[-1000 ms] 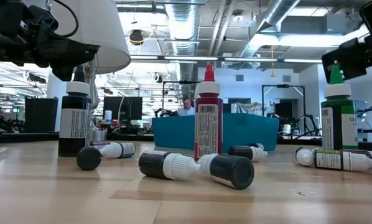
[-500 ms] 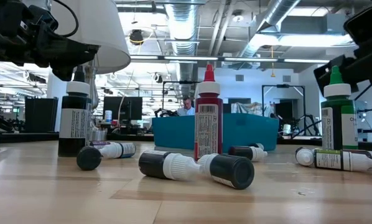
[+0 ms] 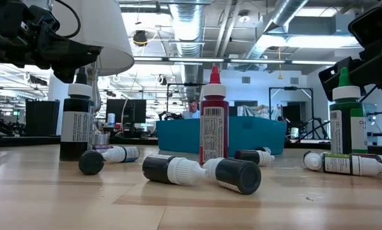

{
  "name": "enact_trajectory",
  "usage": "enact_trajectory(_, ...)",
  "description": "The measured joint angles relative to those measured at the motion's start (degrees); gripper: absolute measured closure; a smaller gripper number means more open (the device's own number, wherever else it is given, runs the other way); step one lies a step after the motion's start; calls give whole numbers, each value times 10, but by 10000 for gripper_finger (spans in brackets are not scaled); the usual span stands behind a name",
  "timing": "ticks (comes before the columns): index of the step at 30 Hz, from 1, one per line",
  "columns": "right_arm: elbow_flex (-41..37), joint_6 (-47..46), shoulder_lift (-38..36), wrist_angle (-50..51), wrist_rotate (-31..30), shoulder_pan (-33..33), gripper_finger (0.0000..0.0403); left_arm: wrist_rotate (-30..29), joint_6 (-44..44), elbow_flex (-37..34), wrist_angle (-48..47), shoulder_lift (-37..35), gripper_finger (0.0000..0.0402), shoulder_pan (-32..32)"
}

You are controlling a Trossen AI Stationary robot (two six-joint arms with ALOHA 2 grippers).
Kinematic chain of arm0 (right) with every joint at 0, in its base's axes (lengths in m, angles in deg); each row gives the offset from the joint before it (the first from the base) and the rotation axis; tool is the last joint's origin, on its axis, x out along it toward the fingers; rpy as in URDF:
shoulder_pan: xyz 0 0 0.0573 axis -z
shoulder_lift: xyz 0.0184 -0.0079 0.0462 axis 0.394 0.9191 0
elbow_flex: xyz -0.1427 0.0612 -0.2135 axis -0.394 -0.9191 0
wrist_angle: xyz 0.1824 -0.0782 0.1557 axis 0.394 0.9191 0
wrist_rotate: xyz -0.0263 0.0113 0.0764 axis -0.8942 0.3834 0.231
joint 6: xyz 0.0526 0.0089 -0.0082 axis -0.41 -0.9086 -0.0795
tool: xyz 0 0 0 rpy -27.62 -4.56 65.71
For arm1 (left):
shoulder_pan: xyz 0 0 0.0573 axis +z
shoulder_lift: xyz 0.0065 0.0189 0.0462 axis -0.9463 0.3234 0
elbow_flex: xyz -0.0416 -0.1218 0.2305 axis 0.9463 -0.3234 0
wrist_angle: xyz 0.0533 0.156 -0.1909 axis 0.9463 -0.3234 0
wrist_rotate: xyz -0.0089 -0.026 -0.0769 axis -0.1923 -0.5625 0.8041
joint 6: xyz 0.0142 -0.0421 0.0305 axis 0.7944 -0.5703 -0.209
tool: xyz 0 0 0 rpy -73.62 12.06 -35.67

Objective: Pick & Place food coloring
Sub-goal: Put the large green food coloring bottle into the blue bin

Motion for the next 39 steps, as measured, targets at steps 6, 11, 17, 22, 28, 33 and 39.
enact_trajectory(6,0,0,0,1,0,0,313,0,0,0,0,0,258,0)
enact_trajectory(11,0,8,0,2,2,0,345,0,0,0,0,0,258,0)
enact_trajectory(17,0,12,-1,1,0,0,359,0,0,0,0,0,258,0)
enact_trajectory(22,0,11,-1,2,1,0,355,0,0,0,0,0,258,0)
enact_trajectory(28,0,14,-1,2,1,0,361,0,0,0,0,0,258,0)
enact_trajectory(33,0,16,-1,0,1,0,362,0,0,0,0,0,258,0)
enact_trajectory(39,0,31,-1,-4,2,0,363,0,0,0,0,0,258,0)
